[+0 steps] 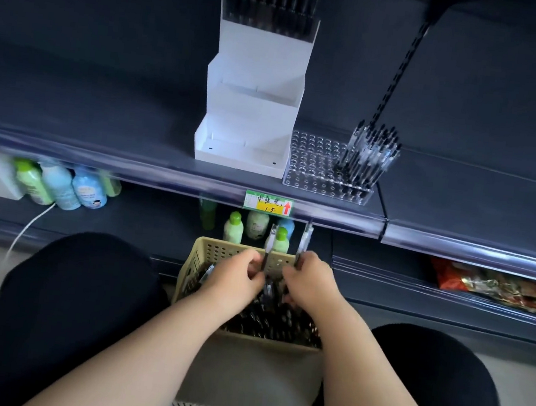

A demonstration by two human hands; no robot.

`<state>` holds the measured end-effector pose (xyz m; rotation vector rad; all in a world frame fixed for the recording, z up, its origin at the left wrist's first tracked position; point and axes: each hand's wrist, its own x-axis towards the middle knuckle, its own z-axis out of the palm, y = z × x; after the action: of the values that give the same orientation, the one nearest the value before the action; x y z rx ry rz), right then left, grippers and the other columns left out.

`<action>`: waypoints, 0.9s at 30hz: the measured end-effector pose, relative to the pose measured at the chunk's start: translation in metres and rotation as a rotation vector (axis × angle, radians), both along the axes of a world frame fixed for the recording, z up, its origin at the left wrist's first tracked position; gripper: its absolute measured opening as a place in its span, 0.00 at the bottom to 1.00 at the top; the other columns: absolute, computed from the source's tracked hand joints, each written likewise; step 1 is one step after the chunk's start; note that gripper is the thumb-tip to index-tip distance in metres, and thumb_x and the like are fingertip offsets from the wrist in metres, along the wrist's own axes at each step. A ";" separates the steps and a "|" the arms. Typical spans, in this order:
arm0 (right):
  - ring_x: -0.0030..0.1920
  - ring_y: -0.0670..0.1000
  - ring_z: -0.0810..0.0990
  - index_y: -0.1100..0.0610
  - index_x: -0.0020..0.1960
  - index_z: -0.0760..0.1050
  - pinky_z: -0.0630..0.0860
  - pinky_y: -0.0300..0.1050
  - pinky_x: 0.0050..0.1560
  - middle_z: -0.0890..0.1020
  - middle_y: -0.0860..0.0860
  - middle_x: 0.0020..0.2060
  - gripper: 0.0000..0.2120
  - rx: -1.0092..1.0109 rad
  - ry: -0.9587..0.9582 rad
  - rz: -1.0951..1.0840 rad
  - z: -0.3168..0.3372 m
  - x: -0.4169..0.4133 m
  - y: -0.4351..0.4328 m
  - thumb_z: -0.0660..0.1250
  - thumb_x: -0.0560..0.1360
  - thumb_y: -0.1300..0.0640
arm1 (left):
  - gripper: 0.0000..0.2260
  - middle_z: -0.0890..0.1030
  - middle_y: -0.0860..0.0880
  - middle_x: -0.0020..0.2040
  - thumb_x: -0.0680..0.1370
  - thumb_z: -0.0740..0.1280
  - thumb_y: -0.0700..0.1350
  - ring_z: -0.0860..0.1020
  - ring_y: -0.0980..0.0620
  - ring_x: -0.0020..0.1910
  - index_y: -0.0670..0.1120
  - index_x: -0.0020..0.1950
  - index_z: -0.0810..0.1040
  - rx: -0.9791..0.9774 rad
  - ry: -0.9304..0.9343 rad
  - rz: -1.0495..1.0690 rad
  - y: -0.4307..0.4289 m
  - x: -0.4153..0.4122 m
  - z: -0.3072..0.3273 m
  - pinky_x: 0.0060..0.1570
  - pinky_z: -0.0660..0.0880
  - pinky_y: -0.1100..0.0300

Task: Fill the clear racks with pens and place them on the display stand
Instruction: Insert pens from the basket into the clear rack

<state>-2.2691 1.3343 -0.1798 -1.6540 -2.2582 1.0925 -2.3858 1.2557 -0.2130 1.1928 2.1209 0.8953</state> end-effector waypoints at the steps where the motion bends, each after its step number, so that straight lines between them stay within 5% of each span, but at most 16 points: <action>1: 0.42 0.57 0.82 0.59 0.52 0.69 0.79 0.50 0.44 0.81 0.57 0.44 0.09 0.032 0.024 -0.012 0.006 0.002 0.002 0.59 0.75 0.55 | 0.06 0.77 0.59 0.42 0.75 0.67 0.46 0.77 0.57 0.43 0.53 0.51 0.75 0.027 -0.022 -0.002 0.002 0.002 0.008 0.40 0.69 0.65; 7: 0.40 0.52 0.80 0.57 0.49 0.72 0.75 0.44 0.39 0.80 0.51 0.39 0.06 0.196 0.229 -0.068 0.036 0.007 0.019 0.62 0.76 0.54 | 0.03 0.80 0.56 0.38 0.77 0.64 0.49 0.78 0.62 0.35 0.53 0.44 0.75 0.192 -0.023 0.021 0.015 0.000 0.056 0.31 0.68 0.73; 12: 0.36 0.47 0.80 0.50 0.51 0.62 0.75 0.34 0.30 0.79 0.49 0.39 0.14 0.376 0.499 -0.149 0.077 0.012 0.051 0.67 0.74 0.57 | 0.15 0.83 0.56 0.41 0.76 0.67 0.45 0.81 0.59 0.36 0.66 0.49 0.68 0.350 -0.126 -0.040 0.035 -0.015 0.096 0.42 0.79 0.57; 15: 0.34 0.50 0.82 0.47 0.44 0.59 0.79 0.49 0.33 0.82 0.52 0.41 0.12 0.454 0.575 -0.172 0.113 0.011 0.083 0.63 0.75 0.56 | 0.18 0.83 0.59 0.39 0.76 0.66 0.46 0.81 0.59 0.34 0.71 0.47 0.66 0.397 -0.102 -0.091 0.062 -0.024 0.120 0.41 0.79 0.53; 17: 0.32 0.50 0.82 0.47 0.42 0.60 0.77 0.49 0.31 0.83 0.50 0.38 0.09 0.462 0.661 -0.180 0.134 0.007 0.107 0.59 0.78 0.54 | 0.13 0.83 0.57 0.38 0.77 0.63 0.47 0.82 0.56 0.32 0.67 0.45 0.69 0.452 -0.114 -0.103 0.087 -0.030 0.132 0.40 0.80 0.48; 20: 0.30 0.49 0.81 0.48 0.40 0.63 0.76 0.45 0.30 0.82 0.47 0.31 0.10 0.523 0.616 -0.183 0.150 0.002 0.135 0.56 0.79 0.48 | 0.01 0.83 0.56 0.38 0.75 0.61 0.53 0.82 0.56 0.32 0.61 0.45 0.70 0.512 -0.117 -0.132 0.121 -0.035 0.140 0.38 0.80 0.45; 24: 0.37 0.49 0.80 0.51 0.45 0.70 0.76 0.44 0.40 0.81 0.47 0.36 0.05 0.625 0.487 -0.212 0.135 0.002 0.160 0.64 0.76 0.51 | 0.04 0.82 0.57 0.40 0.72 0.62 0.56 0.82 0.59 0.35 0.59 0.44 0.73 0.529 -0.137 -0.142 0.147 -0.040 0.122 0.40 0.79 0.52; 27: 0.37 0.39 0.78 0.46 0.48 0.66 0.71 0.26 0.34 0.77 0.41 0.36 0.11 0.614 0.474 -0.197 0.126 0.002 0.166 0.69 0.73 0.55 | 0.03 0.84 0.56 0.40 0.74 0.67 0.48 0.83 0.57 0.38 0.57 0.45 0.75 0.484 -0.210 -0.118 0.156 -0.042 0.106 0.48 0.79 0.49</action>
<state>-2.2667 1.4999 -0.0543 -1.1791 -1.8180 0.5736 -2.4278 1.4115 -0.1070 1.3647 1.6972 1.4615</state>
